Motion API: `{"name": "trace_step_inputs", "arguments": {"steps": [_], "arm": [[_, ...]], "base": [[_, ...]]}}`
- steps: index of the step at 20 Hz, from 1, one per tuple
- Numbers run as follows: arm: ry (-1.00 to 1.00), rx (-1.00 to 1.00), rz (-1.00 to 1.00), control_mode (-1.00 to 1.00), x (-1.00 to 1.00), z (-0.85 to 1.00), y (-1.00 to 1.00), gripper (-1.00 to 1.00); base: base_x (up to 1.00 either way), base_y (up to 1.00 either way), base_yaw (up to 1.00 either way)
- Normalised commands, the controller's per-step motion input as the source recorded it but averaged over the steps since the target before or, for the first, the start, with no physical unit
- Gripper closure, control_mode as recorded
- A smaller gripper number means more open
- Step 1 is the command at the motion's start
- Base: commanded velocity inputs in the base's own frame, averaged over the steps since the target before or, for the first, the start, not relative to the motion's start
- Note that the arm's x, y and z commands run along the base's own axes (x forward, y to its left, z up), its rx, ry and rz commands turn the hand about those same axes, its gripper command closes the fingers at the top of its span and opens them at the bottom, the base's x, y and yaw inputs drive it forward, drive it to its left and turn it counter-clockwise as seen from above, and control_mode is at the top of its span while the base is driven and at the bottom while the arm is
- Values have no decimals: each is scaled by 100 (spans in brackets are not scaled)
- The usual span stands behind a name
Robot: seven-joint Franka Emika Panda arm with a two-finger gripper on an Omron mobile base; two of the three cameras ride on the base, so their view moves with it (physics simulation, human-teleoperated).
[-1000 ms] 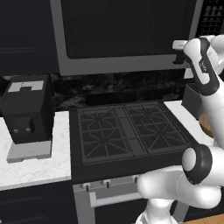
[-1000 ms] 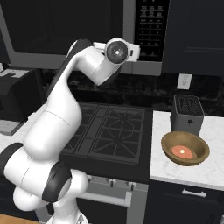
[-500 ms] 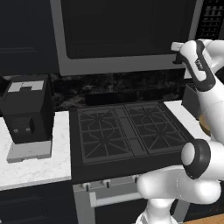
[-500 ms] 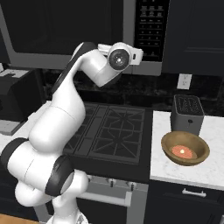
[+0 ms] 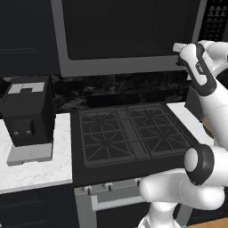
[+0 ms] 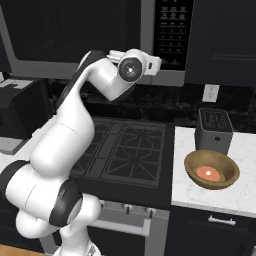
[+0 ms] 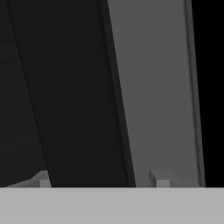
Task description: Open the microwave, place the bowl with waffle inside the microwave, then close the microwave door and turn it on.
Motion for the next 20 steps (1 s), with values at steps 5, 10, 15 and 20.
{"name": "trace_step_inputs", "arguments": {"steps": [5,10,15,20], "arm": [[2,-3,-2,-100,-86,1,1,100],[3,-4,-19,-100,-100,7,3,100],[17,-1,-34,-100,-100,2,13,100],[17,-2,-34,-100,-100,0,4,100]], "base": [[0,0,0],[0,0,0],[0,0,0],[0,0,0]]}}
